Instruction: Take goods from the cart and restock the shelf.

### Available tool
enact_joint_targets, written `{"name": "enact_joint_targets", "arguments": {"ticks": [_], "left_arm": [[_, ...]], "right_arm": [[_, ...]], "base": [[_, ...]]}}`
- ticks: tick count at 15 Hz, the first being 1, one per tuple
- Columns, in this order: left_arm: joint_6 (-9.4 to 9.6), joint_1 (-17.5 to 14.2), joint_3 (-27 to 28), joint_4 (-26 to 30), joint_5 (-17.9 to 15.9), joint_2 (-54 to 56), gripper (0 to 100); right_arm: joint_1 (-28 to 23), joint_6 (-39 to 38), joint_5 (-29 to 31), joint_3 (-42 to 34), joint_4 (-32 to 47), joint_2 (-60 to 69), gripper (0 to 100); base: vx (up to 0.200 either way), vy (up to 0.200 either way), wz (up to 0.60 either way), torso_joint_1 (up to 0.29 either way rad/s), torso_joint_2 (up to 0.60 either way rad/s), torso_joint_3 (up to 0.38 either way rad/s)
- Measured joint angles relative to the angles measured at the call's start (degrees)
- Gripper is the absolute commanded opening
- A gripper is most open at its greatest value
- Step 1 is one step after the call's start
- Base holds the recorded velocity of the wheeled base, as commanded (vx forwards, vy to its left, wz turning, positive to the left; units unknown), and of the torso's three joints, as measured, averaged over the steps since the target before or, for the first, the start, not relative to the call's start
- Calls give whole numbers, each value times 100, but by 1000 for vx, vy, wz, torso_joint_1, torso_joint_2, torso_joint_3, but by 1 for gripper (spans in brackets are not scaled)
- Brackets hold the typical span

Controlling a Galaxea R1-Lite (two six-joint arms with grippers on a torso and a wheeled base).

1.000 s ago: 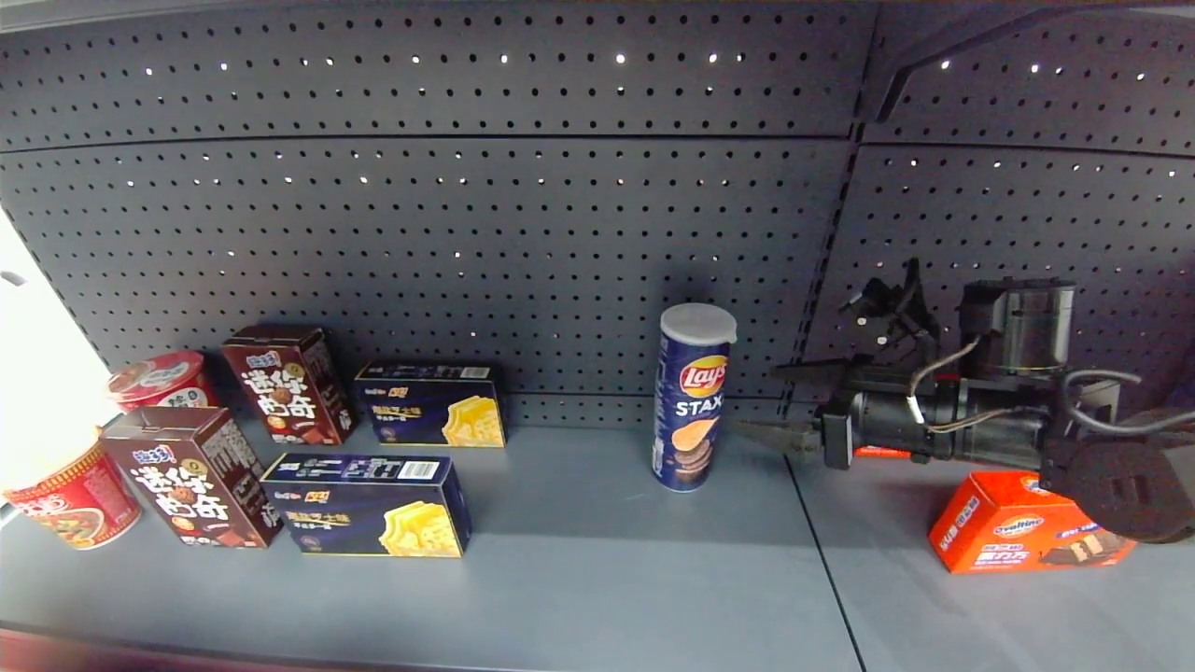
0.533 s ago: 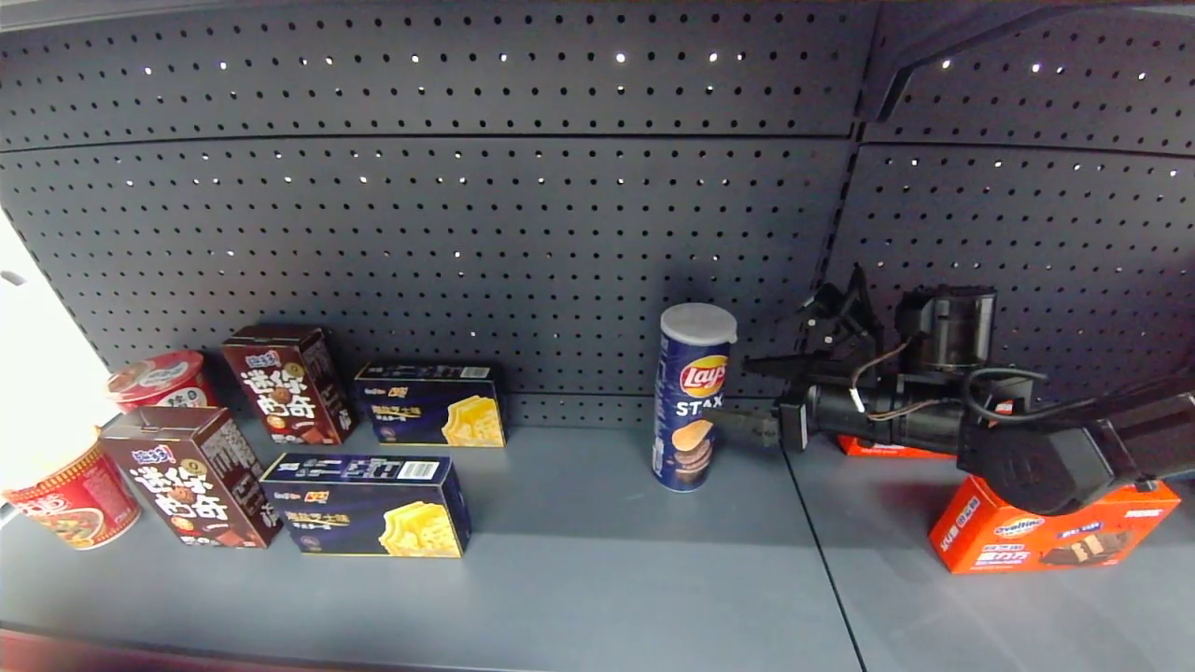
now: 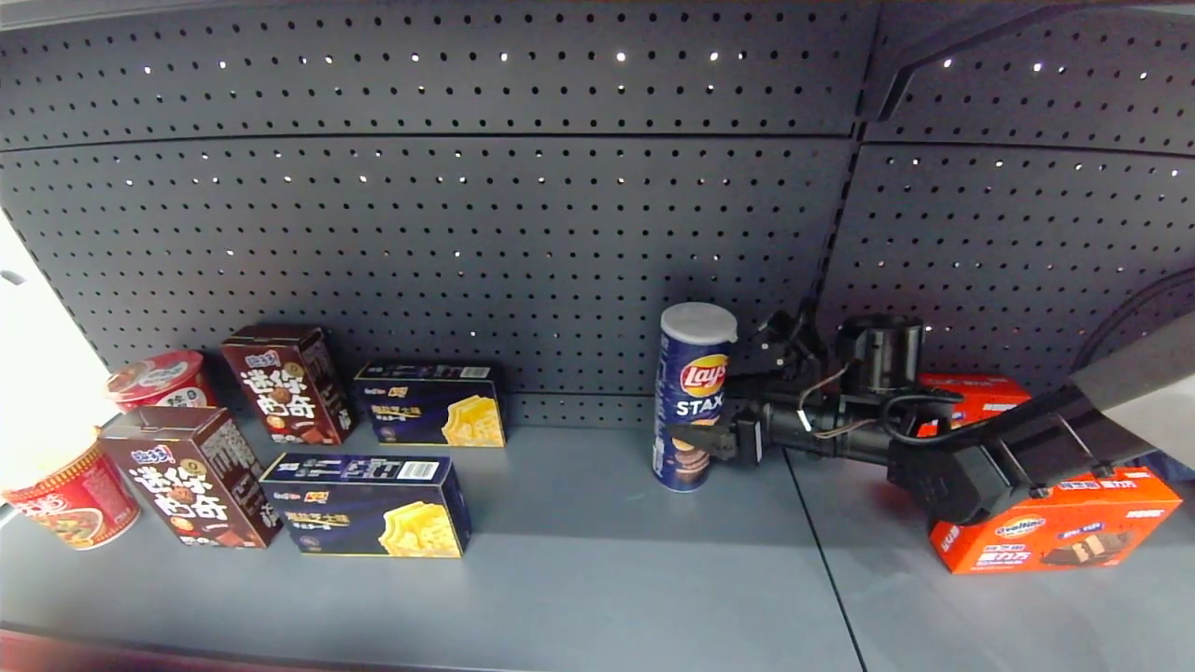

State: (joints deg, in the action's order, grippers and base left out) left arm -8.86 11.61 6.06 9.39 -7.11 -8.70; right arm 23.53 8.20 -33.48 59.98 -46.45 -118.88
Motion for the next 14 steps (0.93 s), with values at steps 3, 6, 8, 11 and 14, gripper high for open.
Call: {"name": "enact_joint_targets", "arguments": {"ticks": [3,6,8,11,14], "left_arm": [[0,0,0,2,0,0,0],[0,-1,0,2,0,0,0],[0,0,0,2,-9,0,0],[0,5,0,0,-9,0,0],[0,2,2,0,-4,0,0]], "right_arm": [[98,-150,11,72,-154,-226,100],[133,-163,44,140,-156,-345,100],[133,-172,9,149,-158,-405,0],[122,-189,24,156,-169,-430,0],[139,-200,46,102,-150,-347,0]], "base": [[0,0,0,0,0,0],[0,0,0,0,0,0],[0,0,0,0,0,0],[0,0,0,0,0,0],[0,0,0,0,0,0]]}}
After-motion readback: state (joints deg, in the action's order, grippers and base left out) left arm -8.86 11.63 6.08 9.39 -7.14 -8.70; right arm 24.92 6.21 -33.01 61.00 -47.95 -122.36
